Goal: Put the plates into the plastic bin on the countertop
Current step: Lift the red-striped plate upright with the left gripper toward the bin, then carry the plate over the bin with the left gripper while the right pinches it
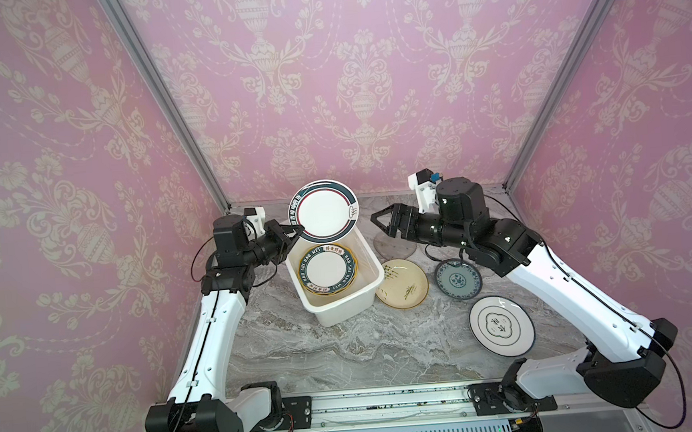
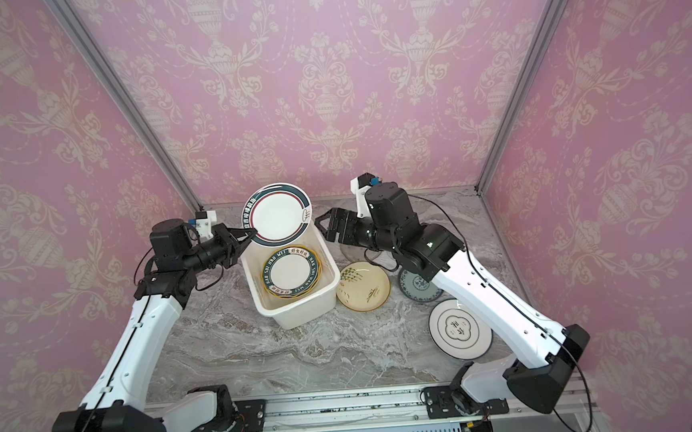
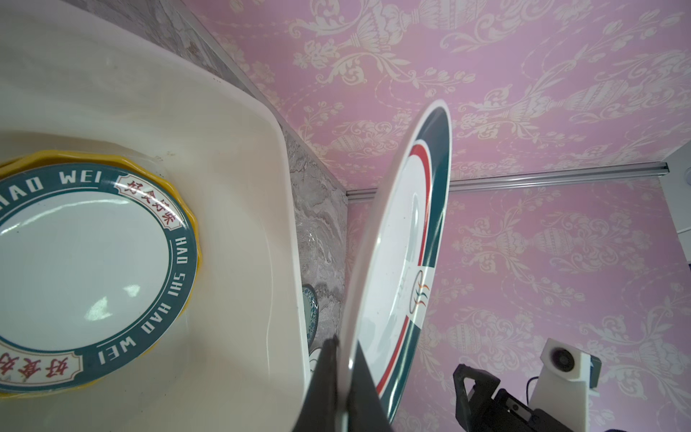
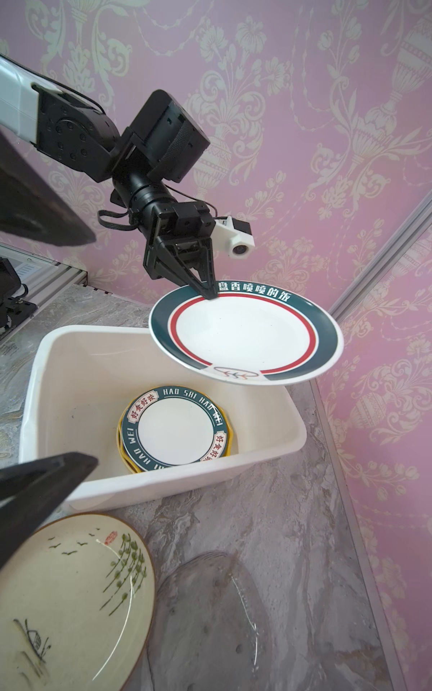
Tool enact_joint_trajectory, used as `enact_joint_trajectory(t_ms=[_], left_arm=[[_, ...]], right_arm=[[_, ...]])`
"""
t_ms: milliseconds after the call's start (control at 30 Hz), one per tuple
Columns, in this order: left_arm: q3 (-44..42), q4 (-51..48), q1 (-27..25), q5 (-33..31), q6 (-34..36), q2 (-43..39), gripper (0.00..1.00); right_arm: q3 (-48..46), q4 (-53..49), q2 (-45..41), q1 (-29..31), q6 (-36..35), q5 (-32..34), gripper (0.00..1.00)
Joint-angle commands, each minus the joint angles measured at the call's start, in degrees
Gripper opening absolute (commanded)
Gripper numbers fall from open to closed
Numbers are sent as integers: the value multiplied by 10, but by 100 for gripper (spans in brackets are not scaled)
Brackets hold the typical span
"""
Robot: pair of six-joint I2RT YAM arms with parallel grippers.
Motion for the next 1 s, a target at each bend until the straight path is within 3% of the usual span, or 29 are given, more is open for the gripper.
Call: enact_joint_trajectory(t_ms=[0,133,233,367,600,967], left_arm=[[1,-41,-25,22,24,-32,0],[-3,-103,-50,22,37,-69,0],[-20,-104,-69,23,19,-90,0],[-35,-100,-99,11,3,-103,0],[-40,-97,-141,-21,3,-98,0],[-66,-81,-157,-73,-14,-117,0]], right_arm=[[21,-54,-2,-45,-42,-65,85],[16,-54,8,-92,-42,-145,80],[6,-50,21,-95,-43,-187,76],[-54,22,19,-91,9,-228,66],[-96,71,26,-52,34,-211,47],[-111,94,34,-16,43,-166,21]])
